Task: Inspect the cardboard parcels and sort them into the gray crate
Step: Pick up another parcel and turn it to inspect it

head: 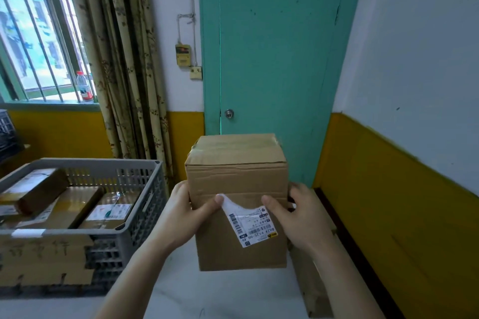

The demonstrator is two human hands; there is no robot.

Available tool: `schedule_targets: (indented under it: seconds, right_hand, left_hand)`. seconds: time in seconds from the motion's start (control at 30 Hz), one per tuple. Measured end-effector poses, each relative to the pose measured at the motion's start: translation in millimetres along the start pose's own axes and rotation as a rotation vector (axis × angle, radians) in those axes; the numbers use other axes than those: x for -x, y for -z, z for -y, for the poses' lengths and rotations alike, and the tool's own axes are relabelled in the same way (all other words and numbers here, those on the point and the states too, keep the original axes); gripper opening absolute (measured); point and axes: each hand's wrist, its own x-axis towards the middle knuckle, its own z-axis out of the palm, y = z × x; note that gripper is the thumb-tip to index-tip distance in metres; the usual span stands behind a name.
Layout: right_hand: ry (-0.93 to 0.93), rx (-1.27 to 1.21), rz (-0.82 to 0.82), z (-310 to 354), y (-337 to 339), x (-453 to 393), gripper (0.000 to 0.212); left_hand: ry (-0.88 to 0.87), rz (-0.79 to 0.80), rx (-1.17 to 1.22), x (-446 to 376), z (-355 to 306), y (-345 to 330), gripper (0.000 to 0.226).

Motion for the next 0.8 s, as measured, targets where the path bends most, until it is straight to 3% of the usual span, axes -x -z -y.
schedule_targets:
  seconds: [0.07,0.23,0.43,0.6,0.8]
  right_hand:
    - [-0.014,-0.032,-0.011,4,2,0,0.037]
    - [-0.016,-0.005,-0.062,0,-2,-2,0.034]
    - [-0.064,-0.025,-0.060,3,4,-1,0.019]
    - [-0.139,-0.006,-0.117,16,7,-6,0.061]
    - [-0.258,-0.121,-0.066,8,8,-6,0.056]
  left_hand:
    - [-0.012,-0.035,0.077,-2,-4,2,0.092]
    - [-0.100,-0.088,-0.058,-6,-4,-8,0.070]
    - [0.002,-0.068,0.098,-5,-4,-9,0.066]
    - [0.209,-0.212,0.178,-15,-24,-6,0.056]
    - [0.254,-0.105,0.260,-18,-23,-9,0.043]
